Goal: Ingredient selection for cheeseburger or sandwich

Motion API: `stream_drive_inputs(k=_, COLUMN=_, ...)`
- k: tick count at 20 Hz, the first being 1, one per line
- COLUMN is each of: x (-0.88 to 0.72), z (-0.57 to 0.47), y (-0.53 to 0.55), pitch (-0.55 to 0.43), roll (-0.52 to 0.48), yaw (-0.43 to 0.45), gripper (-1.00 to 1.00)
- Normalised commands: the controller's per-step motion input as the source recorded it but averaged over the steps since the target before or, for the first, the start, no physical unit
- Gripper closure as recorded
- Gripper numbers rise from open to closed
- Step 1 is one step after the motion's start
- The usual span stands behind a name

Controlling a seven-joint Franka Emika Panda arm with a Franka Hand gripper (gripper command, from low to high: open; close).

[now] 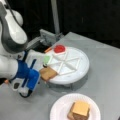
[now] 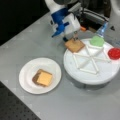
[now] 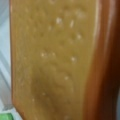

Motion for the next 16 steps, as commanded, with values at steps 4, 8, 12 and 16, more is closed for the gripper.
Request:
stream_drive_inputs(k=4, x=0.09, z=-0.09, y=-0.10, pitch=-0.066, roll=0.215, yaw=0.015, gripper=1.00)
stream_drive_inputs(k=8, x=0.09, z=-0.08, y=-0.10, pitch=-0.069, roll=0.207, yaw=0.011, gripper=1.00)
stream_drive_inputs(k=12, x=0.09, z=-0.07, y=-0.08, pitch=-0.069, roll=0.190, yaw=-0.005, gripper=1.00)
stream_drive_inputs(k=16, x=0.10, z=-0.07, y=-0.04, pitch=-0.069, roll=0.187, yaw=-0.021, gripper=1.00)
